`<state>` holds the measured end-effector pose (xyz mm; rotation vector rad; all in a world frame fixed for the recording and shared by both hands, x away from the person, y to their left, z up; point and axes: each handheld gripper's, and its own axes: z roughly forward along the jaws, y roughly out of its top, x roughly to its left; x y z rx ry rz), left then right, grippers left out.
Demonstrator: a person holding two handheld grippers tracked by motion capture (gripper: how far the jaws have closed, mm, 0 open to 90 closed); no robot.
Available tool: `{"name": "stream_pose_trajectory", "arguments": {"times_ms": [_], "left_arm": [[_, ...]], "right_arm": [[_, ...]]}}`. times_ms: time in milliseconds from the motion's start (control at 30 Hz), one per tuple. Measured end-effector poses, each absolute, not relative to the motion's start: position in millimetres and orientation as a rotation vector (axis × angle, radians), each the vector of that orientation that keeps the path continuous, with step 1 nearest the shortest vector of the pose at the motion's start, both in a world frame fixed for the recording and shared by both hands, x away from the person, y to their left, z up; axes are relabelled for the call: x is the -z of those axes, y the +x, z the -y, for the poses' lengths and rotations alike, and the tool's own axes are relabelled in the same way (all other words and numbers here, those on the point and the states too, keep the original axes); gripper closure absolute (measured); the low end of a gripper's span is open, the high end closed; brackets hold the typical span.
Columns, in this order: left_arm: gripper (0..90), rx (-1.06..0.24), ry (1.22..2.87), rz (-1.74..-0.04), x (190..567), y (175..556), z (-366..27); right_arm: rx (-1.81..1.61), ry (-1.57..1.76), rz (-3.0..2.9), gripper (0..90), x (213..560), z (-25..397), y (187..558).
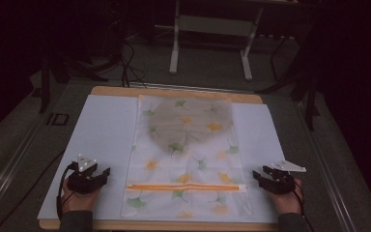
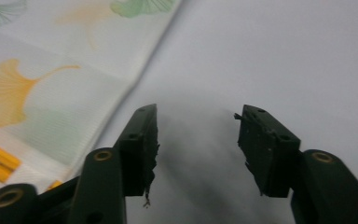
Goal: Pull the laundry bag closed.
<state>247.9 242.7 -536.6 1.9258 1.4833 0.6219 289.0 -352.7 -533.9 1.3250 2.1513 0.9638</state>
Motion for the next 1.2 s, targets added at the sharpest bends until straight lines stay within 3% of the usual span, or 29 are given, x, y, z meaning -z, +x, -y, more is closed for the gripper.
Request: {"name": "stream_pose_trajectory", "arguments": {"times_ms": [367,1200], "left_arm": [[51.0,-0.524,1.891,-1.463,534,246,-252],[50.8,-0.482,1.95,-1.442,532,246,-249]], "right_arm": [[-0.993,1.236,-2.236,54.4,529,339,287],[-1.033,1.011,-2.404,52.2,512,283,295]]}}
